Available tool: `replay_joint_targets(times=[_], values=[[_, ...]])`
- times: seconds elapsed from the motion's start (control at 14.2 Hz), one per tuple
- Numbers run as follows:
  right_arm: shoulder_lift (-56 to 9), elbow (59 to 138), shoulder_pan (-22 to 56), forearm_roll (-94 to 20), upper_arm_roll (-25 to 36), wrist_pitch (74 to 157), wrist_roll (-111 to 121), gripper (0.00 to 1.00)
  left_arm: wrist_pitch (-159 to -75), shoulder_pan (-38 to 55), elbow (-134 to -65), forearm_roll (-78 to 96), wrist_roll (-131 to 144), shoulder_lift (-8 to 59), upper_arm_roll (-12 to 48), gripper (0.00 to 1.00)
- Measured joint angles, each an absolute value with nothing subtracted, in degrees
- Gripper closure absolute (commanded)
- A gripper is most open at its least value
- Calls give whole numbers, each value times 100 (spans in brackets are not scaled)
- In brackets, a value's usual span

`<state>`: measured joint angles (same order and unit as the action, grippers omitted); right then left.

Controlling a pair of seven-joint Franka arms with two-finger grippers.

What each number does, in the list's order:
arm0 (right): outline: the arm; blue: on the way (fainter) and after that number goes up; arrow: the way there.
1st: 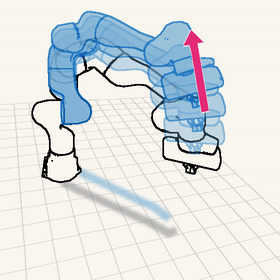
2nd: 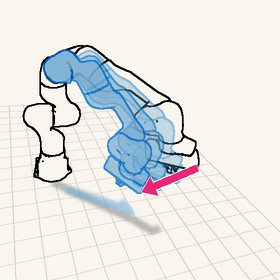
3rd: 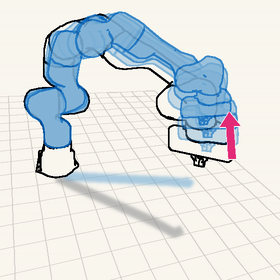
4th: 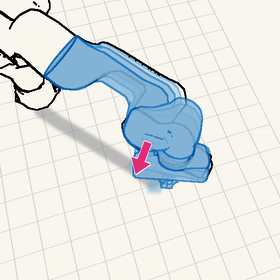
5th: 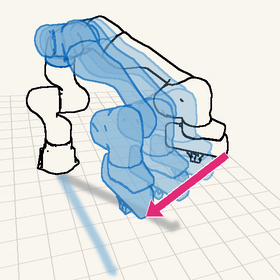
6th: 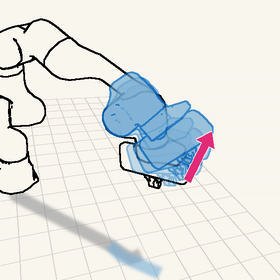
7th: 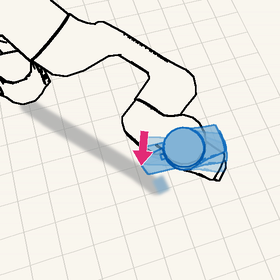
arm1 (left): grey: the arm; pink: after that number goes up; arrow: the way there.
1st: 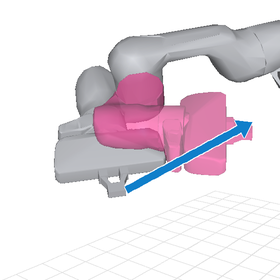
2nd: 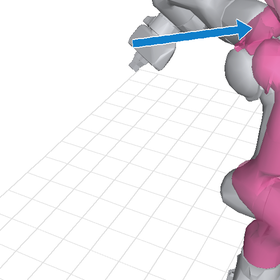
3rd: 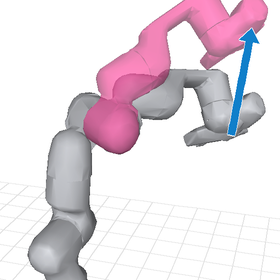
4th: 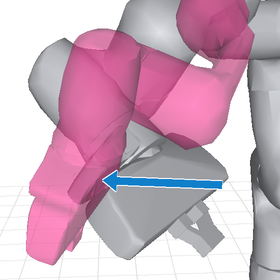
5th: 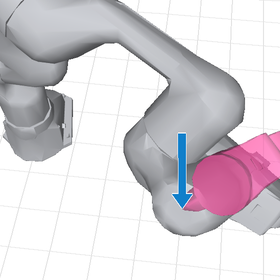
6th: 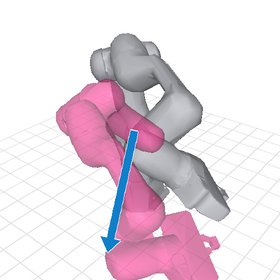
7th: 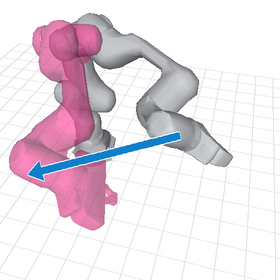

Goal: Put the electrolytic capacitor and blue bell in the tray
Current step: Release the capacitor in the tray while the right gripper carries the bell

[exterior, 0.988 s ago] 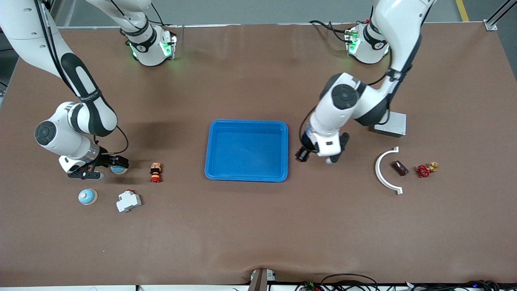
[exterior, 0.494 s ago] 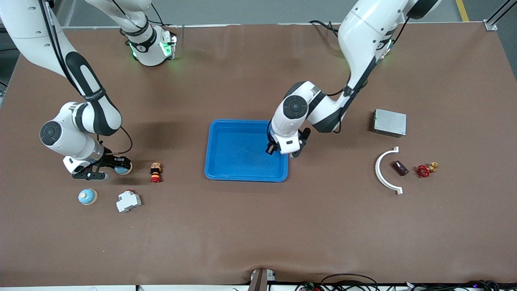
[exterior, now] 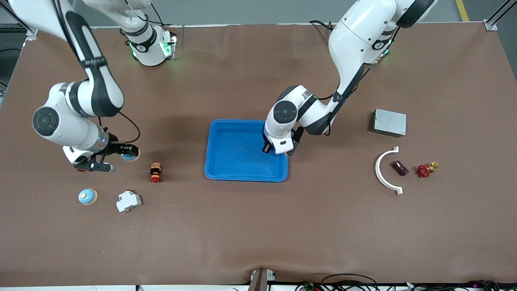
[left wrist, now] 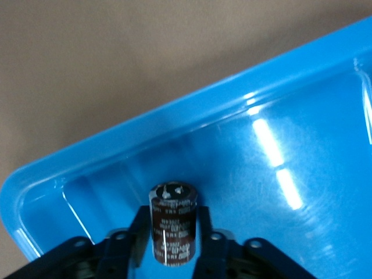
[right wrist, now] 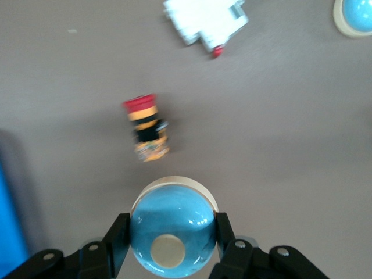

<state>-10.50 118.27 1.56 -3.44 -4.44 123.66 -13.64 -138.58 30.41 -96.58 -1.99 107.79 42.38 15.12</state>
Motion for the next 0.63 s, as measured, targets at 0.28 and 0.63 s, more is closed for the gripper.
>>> replay_joint_targets(times=[0.28, 0.63], values=[[-593, 12093, 1350, -360, -479, 12262, -3365, 100, -13495, 3018, -9469, -202, 10779, 4125, 1395, 0], [-719, 12311, 2735, -361, -486, 13196, -5552, 100, -12511, 2395, -9243, -231, 10351, 3129, 1258, 0]])
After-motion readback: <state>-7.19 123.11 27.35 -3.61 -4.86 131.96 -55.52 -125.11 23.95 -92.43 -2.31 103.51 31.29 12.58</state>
